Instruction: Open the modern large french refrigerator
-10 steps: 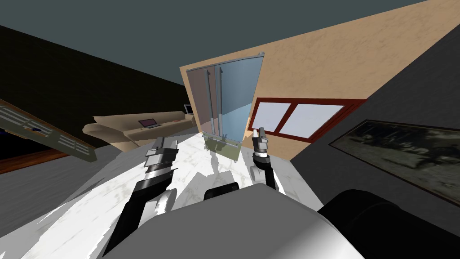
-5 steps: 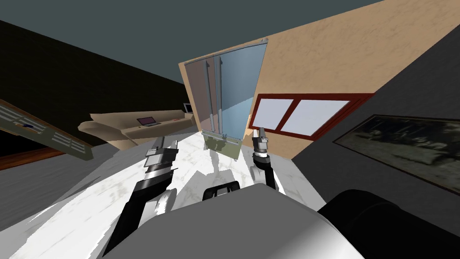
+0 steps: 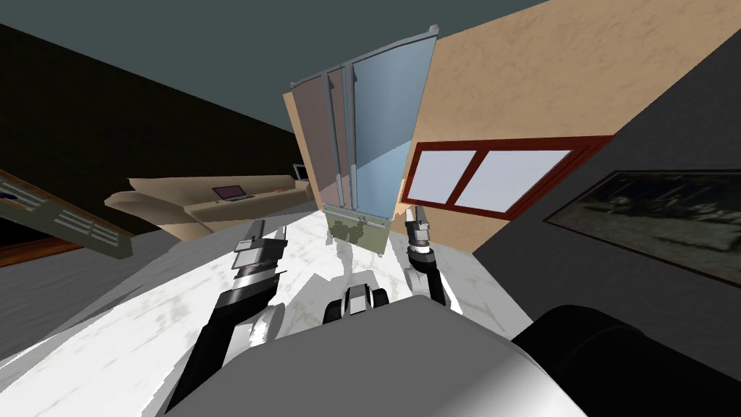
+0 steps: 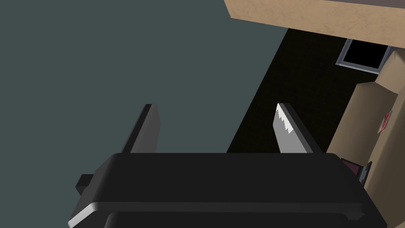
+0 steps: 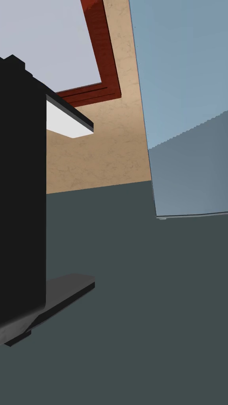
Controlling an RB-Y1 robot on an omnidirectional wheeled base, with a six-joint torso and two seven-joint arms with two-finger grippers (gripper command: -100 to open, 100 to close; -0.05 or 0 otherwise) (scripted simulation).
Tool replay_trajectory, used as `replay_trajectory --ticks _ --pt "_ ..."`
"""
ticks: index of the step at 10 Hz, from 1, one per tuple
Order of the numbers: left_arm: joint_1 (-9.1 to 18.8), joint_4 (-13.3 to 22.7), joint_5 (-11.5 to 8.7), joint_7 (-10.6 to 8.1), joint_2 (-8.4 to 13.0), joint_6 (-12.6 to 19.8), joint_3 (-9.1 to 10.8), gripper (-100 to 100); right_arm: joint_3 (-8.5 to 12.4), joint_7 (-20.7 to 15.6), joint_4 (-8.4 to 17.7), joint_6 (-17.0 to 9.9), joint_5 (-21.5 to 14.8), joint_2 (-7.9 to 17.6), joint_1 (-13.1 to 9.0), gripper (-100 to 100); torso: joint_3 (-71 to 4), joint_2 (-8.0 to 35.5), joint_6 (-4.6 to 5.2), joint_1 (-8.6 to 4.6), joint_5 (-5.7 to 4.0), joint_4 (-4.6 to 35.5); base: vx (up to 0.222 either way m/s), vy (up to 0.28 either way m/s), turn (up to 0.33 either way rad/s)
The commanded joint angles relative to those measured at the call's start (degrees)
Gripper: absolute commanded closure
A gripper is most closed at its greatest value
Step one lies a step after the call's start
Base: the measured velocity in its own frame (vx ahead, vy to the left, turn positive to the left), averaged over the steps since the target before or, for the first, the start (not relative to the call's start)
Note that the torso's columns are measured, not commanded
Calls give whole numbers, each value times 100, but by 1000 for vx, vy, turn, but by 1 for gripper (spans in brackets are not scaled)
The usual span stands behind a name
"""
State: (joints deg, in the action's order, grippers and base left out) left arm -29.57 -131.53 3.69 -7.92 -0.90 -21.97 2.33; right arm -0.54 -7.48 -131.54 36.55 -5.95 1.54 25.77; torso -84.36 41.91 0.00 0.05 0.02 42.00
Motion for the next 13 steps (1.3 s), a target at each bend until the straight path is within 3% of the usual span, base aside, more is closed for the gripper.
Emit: replay_trajectory --ticks 1,5,6,8,13 --pt "-1 0 0 0 0 0 0 0 28 -289 198 108 -139 408 -36 -100 -28 11 0 0 0 15 138 43 -87" --pt "-2 0 0 0 0 0 0 0 147 -936 728 358 -485 820 -176 -100 -27 26 0 -2 0 25 196 97 -142" --pt "-2 0 0 0 -1 0 0 0 147 -1004 728 358 -485 820 -176 -100 -30 22 -1 1 0 24 173 106 -50" --pt "-1 0 0 0 0 0 0 0 223 -1370 1074 522 -714 956 -272 -100 -9 55 1 -15 -4 34 187 93 -167" --pt "-1 0 0 0 0 0 0 0 305 -1994 1460 704 -972 1056 -385 -100 -18 40 1 -6 -2 29 130 72 -96"
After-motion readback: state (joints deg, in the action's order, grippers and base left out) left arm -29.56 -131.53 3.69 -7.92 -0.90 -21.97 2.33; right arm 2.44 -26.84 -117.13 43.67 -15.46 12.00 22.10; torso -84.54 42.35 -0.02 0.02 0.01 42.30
